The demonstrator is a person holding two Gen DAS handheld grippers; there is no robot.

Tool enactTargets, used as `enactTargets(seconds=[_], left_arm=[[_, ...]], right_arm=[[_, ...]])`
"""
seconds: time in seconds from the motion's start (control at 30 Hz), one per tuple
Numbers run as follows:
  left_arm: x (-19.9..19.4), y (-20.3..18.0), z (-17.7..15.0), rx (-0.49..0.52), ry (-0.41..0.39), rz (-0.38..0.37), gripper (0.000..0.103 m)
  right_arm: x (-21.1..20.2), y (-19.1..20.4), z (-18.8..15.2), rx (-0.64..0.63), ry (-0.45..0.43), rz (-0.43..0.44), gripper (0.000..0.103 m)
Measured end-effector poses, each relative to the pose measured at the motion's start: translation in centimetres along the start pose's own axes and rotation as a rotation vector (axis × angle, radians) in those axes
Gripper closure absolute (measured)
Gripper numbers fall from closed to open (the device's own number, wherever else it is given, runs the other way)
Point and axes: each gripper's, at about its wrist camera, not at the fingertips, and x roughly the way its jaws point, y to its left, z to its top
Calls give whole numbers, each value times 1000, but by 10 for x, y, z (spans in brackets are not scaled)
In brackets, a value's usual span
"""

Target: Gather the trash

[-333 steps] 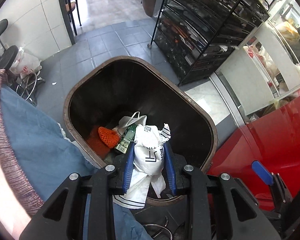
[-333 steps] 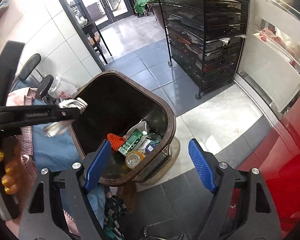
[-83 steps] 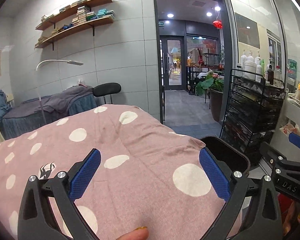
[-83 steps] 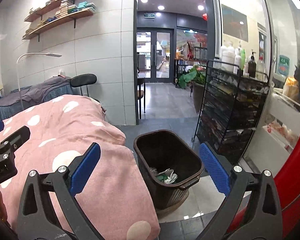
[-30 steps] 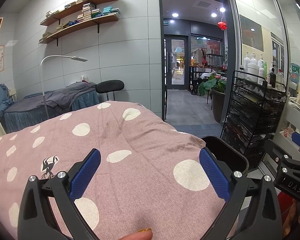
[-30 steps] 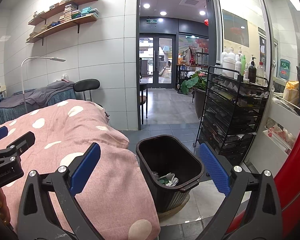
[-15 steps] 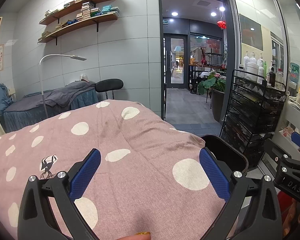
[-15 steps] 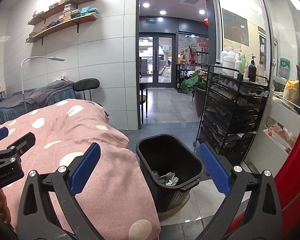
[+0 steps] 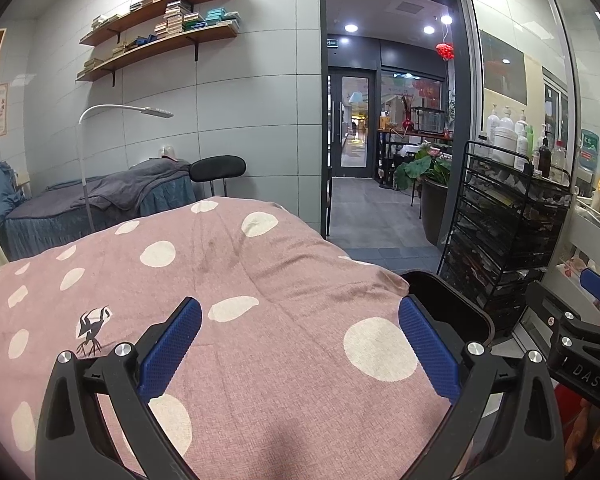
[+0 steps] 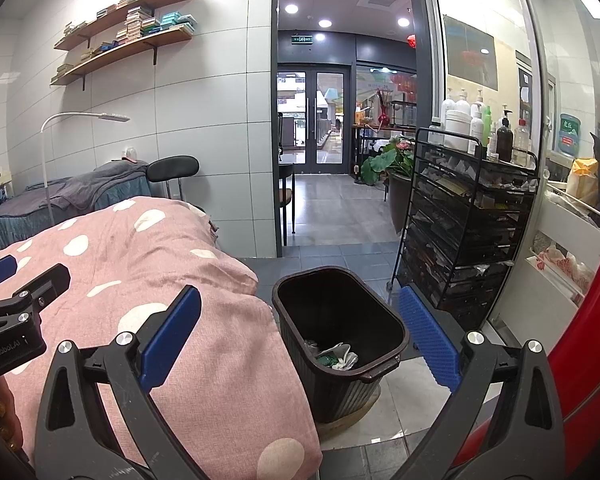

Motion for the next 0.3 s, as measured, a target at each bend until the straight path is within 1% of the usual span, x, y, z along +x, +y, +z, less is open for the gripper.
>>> enactTargets(seconds=[0.3], left_arm=[[1,-1,0,-1,4,4,6]], right_arm=[[2,1,-1,3,4,1,6]])
